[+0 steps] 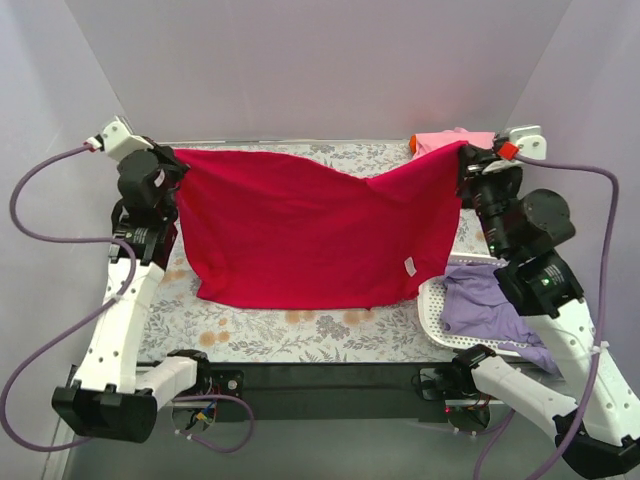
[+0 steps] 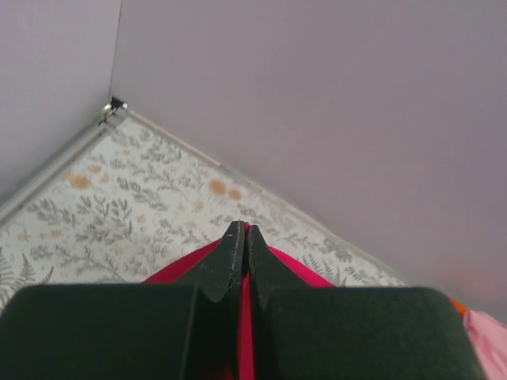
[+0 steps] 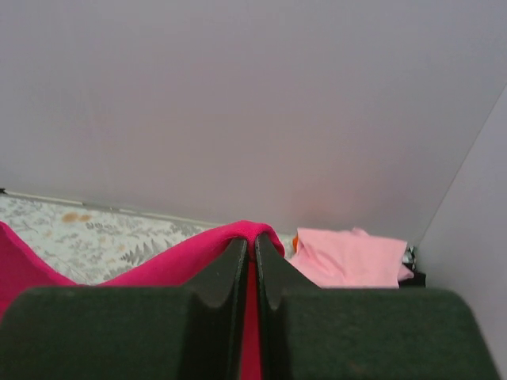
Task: Fold and stack the t-shirts
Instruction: Flatten the tshirt out
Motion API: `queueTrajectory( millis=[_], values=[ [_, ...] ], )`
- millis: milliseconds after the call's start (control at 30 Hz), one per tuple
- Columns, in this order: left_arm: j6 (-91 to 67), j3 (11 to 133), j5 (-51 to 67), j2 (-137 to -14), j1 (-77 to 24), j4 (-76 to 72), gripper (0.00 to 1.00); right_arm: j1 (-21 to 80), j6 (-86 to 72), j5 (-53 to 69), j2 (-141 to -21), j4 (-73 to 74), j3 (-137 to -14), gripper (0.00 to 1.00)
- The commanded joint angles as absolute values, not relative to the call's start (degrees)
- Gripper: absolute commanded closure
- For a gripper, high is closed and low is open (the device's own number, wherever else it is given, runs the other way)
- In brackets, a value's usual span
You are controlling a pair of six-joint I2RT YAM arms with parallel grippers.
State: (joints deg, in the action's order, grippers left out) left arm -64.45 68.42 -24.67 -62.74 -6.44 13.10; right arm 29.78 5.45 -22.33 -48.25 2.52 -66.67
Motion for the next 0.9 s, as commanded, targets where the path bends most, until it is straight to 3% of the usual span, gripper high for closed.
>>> queueTrajectory(
  millis=[0,167,333,633,867],
  values=[
    [-60.0,73.0,-23.2,-58.1,-6.0,15.0,1.0,29.5,8.4,-17.9,-46.3,1.8,-74.1,0.99],
    [-51.3,82.3,-7.2,-54.9,-6.0,18.3,1.0,29.6,10.6,-18.9,-46.8,4.9,-82.9,0.99],
    [-43.3,82.1,3.9,-48.7,-6.0,20.6,1.0,29.5,10.9,-19.7,-46.4,7.2,-86.7,0.99],
    [-44.4,83.6,-5.7,-37.8,-6.0,25.2,1.0,29.5,5.7,-10.5,-41.7,12.2,-90.0,0.99],
    [-46.9,93.2,-9.9,-35.4,-6.9,30.8,1.0,29.5,2.7,-1.6,-39.8,16.2,-98.0,0.99]
  ],
)
